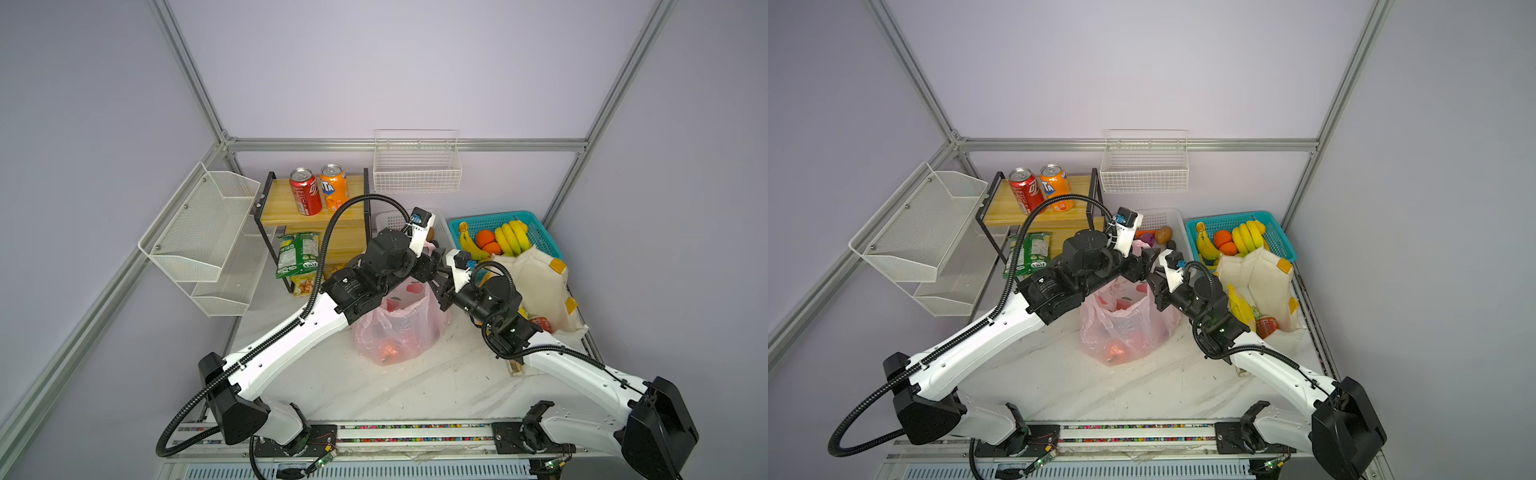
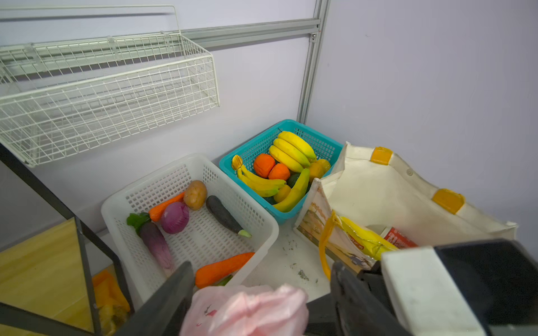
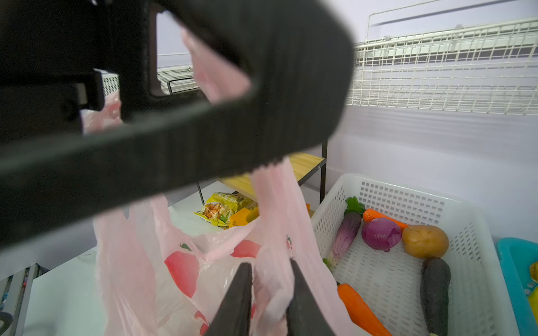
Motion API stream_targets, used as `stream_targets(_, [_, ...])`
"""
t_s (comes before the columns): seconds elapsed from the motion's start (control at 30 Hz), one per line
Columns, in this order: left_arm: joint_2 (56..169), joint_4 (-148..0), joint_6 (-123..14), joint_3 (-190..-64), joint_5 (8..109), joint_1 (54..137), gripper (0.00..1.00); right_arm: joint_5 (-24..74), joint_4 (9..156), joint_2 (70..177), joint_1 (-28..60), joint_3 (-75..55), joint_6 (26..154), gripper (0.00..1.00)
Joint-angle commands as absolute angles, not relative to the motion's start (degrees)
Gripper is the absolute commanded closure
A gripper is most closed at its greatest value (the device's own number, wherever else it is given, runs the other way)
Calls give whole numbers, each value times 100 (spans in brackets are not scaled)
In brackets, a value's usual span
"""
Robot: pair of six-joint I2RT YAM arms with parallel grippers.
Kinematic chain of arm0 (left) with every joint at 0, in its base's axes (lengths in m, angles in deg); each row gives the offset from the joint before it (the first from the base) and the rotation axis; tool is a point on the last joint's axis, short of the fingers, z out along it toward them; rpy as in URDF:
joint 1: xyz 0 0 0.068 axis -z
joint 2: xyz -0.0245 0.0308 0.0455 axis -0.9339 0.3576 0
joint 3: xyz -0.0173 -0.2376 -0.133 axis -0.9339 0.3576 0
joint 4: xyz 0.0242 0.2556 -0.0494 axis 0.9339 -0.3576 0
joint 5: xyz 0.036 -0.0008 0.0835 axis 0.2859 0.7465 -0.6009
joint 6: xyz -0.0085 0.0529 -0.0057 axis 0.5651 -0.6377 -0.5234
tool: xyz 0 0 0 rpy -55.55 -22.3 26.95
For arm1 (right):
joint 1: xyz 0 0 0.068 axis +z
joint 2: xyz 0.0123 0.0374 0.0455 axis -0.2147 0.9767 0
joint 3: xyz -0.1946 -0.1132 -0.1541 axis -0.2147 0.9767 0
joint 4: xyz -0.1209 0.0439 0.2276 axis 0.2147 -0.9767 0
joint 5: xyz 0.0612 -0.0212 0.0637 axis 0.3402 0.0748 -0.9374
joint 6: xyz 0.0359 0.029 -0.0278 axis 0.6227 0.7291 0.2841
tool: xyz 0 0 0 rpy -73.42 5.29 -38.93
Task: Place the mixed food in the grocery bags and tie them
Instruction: 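Bring the left gripper's handle over toward the right gripper above the bag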
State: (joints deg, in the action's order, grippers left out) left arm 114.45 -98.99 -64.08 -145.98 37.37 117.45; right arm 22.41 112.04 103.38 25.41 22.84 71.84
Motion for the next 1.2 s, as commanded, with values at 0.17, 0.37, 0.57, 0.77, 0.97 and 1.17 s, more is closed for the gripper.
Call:
stream_targets(0.17, [11462,-9435,-6549,-14947,3861,11630,61,2242,11425,10216,2531,2354,7209,76])
stream_targets(0.37, [11300,-9276,-6136,-14609,4507,11301,85,2406,11289,10113,2527,2345,7172,59])
stream_targets(0.57, [11172,-9211,-5603,-14284,5471,11036,100,2360,11026,9925,2444,2211,6791,20])
stream_targets(0.77, [10943,-9190,-5271,-14059,5924,11017,100,2480,11661,10240,2450,1986,6771,6])
stream_targets(0.97, [10917,-9136,-4971,-14008,6248,11009,100,3218,12397,10633,2452,1943,6704,3])
stream_targets(1.17, [10882,-9150,-4827,-13978,6356,11009,100,3024,13069,11122,2477,1791,6882,5])
